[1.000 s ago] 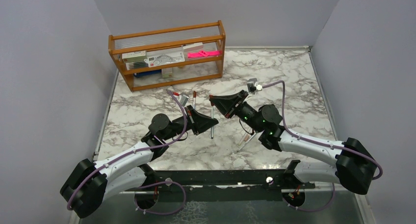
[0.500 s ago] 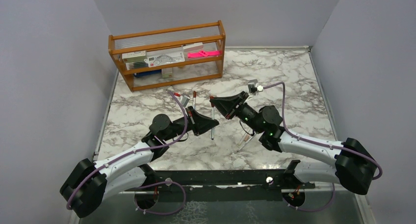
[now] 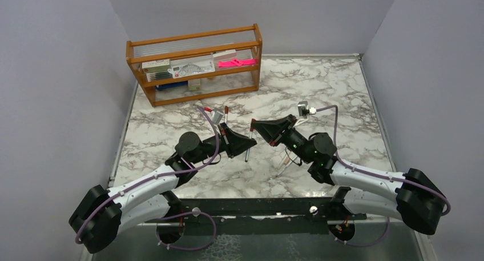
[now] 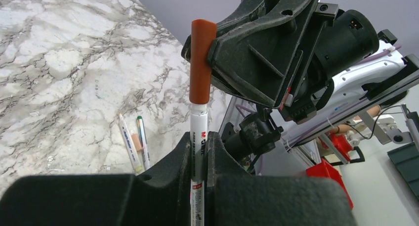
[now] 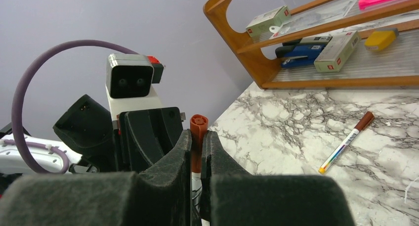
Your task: Insert the pens into the pen caps
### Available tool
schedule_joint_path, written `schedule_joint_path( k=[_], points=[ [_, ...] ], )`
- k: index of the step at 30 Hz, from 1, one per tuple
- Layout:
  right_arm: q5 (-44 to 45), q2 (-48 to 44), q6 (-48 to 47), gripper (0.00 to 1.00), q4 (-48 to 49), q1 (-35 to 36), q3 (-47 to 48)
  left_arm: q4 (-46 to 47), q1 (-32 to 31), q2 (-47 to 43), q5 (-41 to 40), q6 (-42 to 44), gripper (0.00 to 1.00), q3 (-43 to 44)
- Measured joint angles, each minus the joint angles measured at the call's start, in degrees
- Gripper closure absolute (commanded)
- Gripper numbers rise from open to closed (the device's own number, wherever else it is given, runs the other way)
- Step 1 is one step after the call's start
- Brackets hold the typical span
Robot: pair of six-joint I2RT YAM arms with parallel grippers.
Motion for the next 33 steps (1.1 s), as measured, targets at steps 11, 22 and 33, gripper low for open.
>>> schedule_joint_path(
  k=[11, 22, 33],
  points=[
    [0.76, -3.58, 0.04, 0.99, 1.77, -1.60, -2.82, -3.15, 0.07, 5.75, 4.76, 3.52, 1.00, 7.50],
    [0.13, -6.60, 0.02, 0.99, 1.29, -1.90, -4.26, -6.86, 0.07, 6.62, 8.22, 8.04, 1.00, 10.64],
    [-2.05, -5.25, -1.38, 0.99, -2.84, -1.97, -1.16, -7.58, 0.61, 5.38, 7.91, 9.92, 1.00, 10.03]
  ],
)
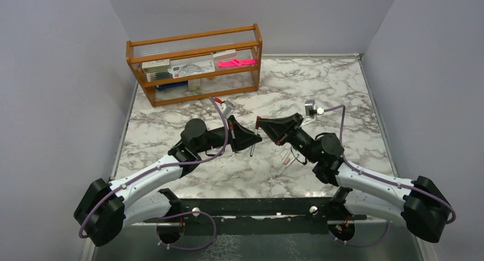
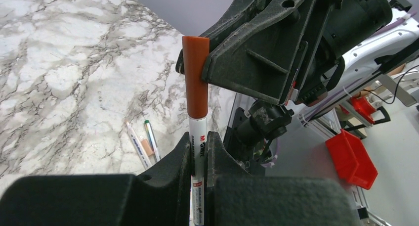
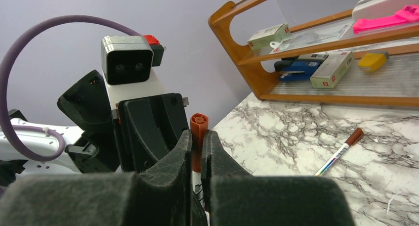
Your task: Insert the pens into the pen caps
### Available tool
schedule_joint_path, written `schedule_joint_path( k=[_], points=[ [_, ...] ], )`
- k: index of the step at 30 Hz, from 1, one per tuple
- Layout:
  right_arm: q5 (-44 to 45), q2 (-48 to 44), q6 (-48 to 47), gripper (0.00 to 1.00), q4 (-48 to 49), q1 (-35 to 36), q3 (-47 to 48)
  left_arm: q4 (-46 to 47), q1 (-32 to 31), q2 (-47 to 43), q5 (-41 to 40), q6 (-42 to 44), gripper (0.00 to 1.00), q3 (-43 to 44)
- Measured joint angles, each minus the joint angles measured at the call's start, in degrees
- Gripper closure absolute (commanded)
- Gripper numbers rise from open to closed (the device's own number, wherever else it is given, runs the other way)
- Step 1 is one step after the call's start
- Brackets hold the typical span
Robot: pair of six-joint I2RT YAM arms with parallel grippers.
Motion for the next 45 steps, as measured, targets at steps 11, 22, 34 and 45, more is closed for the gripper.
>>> schedule_joint_path(
  k=[11, 22, 34, 45],
  points=[
    [-1.09, -1.01, -1.18, 0.63, -6.71, 0.20, 2.99, -1.07, 0.33, -0.26, -2.58, 2.40, 1.00, 0.46],
    [8.96, -19.80, -0.74, 0.52, -22.27, 1.62, -0.96, -10.34, 0.79, -0.11, -19.37, 4.09, 1.00, -0.37],
    [15.52, -23.87, 1.51, 0.58, -35.19, 1.62, -5.53, -40.57, 6.78, 28.20, -34.67, 3.54, 1.00, 20.26],
    [15.52, -23.96, 3.04, 0.59, -36.98, 1.62, -9.22, -47.32, 7.06, 42.88, -39.28, 3.32, 0.96, 31.54]
  ],
)
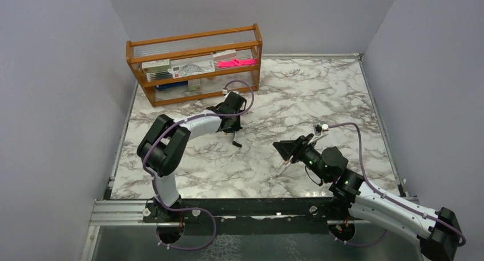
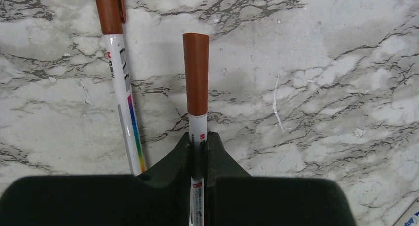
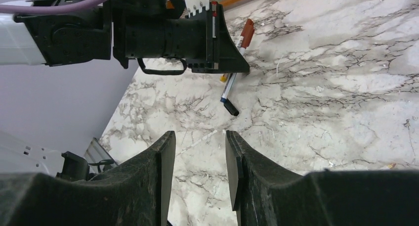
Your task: Insert the pens into the pen caps
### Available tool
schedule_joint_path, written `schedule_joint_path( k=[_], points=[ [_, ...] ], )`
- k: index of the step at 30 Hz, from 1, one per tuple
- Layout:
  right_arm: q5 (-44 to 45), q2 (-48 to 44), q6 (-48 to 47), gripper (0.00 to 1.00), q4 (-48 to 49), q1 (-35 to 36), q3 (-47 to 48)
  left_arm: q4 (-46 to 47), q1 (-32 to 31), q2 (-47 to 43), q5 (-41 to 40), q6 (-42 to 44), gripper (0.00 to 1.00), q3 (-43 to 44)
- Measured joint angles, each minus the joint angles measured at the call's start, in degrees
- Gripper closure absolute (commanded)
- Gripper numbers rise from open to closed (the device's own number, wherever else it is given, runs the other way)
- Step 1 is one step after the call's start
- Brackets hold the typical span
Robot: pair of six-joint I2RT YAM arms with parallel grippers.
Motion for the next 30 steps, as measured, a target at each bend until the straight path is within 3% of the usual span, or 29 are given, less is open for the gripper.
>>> schedule_joint_path(
  k=[6, 13, 23, 30],
  points=[
    [0.09, 3.21, -0.83, 0.58, -0.85, 0.00, 0.26, -1.22, 0.68, 2.60, 0.00, -0.57, 0.87, 2.64],
    [4.72, 12.46, 2.69, 0.52, -14.82, 0.00, 6.69, -0.35, 1.09, 3.82, 0.26, -0.79, 0.72, 3.69],
    [12.59, 6.78, 11.52, 0.57, -33.66, 0.00, 7.45, 2.10, 0.68, -1.86, 1.81, -0.76, 0.73, -0.76],
    [15.56, 12.35, 13.05, 0.54, -40.37, 0.00, 9.90, 6.12, -6.45, -14.45, 3.23, -0.42, 0.73, -5.44]
  ],
)
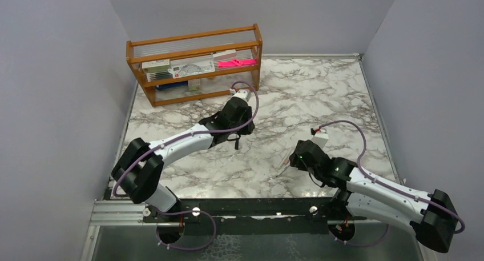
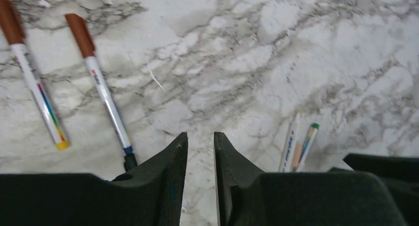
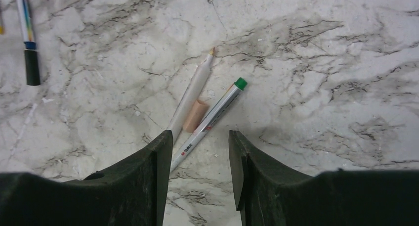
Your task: Insert the pens into the pen caps
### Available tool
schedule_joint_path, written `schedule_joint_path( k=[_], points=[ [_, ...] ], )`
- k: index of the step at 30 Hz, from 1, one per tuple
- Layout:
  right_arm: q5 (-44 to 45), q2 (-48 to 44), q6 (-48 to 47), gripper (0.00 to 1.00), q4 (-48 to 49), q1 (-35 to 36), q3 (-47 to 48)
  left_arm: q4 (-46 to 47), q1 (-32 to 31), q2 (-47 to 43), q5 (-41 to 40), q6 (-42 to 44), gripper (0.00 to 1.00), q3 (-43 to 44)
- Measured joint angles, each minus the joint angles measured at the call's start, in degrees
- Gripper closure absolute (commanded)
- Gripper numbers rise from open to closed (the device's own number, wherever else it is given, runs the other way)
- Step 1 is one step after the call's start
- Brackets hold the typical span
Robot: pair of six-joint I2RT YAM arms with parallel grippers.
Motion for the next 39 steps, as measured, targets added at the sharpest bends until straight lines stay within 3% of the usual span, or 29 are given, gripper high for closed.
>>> schedule_joint_path(
  k=[4, 14, 24, 31, 33, 39],
  points=[
    [0.44, 5.84, 0.74, 0.54, -2.08, 0.00, 2.80, 1.57, -3.69, -5.42, 0.72, -0.90, 0.73, -4.79],
    [0.39, 16.79, 1.95, 0.62, -4.81, 0.00, 5.60, 1.22, -3.61, -10.58, -0.04, -1.84, 0.74, -9.11],
    [0.22, 19.23, 2.03, 0.53, -3.15, 0.00, 5.97, 1.46, -3.61, -10.67, -0.04, -1.90, 0.75, -10.80],
    [0.15, 23.10, 2.01, 0.54, -1.36, 0.00, 6.10, 1.51, -3.61, -10.67, -0.04, -1.90, 0.76, -11.04],
    [0.15, 23.54, 1.99, 0.57, -1.03, 0.00, 6.10, 1.51, -3.63, -10.67, -0.04, -1.92, 0.76, -11.17],
    [0.09, 24.81, 1.09, 0.84, -0.70, 0.00, 6.64, 1.68, -3.61, -10.67, -0.04, -1.95, 0.77, -12.15]
  ],
)
